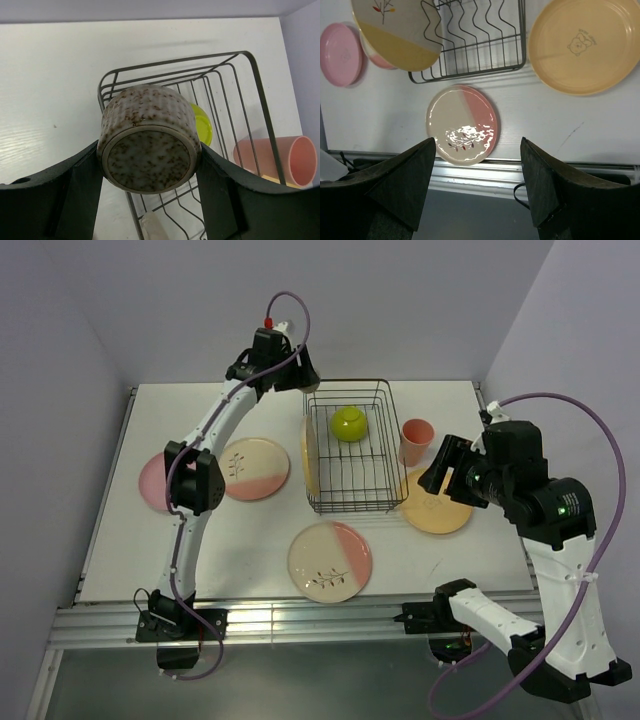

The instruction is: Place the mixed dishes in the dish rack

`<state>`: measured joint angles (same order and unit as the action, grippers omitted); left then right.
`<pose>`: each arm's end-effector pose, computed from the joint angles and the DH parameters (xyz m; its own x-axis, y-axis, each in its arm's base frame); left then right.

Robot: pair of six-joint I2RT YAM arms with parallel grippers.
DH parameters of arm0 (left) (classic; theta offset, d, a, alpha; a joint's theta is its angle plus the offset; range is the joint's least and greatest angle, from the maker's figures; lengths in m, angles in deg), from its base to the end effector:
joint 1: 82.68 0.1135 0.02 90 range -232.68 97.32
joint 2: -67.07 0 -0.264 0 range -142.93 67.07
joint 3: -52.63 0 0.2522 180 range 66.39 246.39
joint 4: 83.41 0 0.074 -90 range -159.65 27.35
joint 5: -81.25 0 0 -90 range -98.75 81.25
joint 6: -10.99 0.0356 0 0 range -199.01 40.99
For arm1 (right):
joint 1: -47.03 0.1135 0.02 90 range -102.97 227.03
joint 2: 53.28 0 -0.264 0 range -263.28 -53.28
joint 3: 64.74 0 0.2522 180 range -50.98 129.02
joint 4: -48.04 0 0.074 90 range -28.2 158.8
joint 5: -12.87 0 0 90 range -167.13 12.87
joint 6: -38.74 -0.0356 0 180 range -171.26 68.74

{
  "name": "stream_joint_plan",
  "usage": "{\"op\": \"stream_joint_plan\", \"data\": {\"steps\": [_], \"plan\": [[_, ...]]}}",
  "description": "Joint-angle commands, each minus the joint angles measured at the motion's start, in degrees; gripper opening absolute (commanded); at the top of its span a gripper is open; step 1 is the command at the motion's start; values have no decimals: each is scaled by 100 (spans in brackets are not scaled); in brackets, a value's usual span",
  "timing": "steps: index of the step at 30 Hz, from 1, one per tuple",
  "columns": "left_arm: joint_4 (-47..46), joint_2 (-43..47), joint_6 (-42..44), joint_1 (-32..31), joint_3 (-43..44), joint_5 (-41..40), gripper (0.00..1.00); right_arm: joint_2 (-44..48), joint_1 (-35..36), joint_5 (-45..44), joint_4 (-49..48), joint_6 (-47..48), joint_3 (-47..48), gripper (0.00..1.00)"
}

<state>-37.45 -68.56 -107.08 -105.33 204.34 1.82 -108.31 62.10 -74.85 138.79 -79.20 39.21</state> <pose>0.5010 -0.2161 0.3137 -0.6529 -0.2288 -0.7221 0.2472 0.8367 -0.4886 0.1117 0.0315 0.4469 -0.7041 0.2953 -0.6458 0.0469 0.9268 0.3726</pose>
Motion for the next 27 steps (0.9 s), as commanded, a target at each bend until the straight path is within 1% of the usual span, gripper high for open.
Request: {"op": "stream_joint_plan", "data": {"steps": [1,2,5,13,27], "plan": [[-610,-68,-180,-90,356,226,0,44,-74,-220,176,166,-72,76],[-767,-103,-216,-90,294,192,0,53,-83,-359,202,184,-72,76],[-996,-121,-304,-116,48,69,0,71,-118,-387,211,245,-89,76],[-970,-279,-295,-300,-101,86,0,-26,-259,-299,114,483,-151,76],[-663,-525,-163,-582,-216,-222,0,167,-259,-351,123,492,-380,76]]}}
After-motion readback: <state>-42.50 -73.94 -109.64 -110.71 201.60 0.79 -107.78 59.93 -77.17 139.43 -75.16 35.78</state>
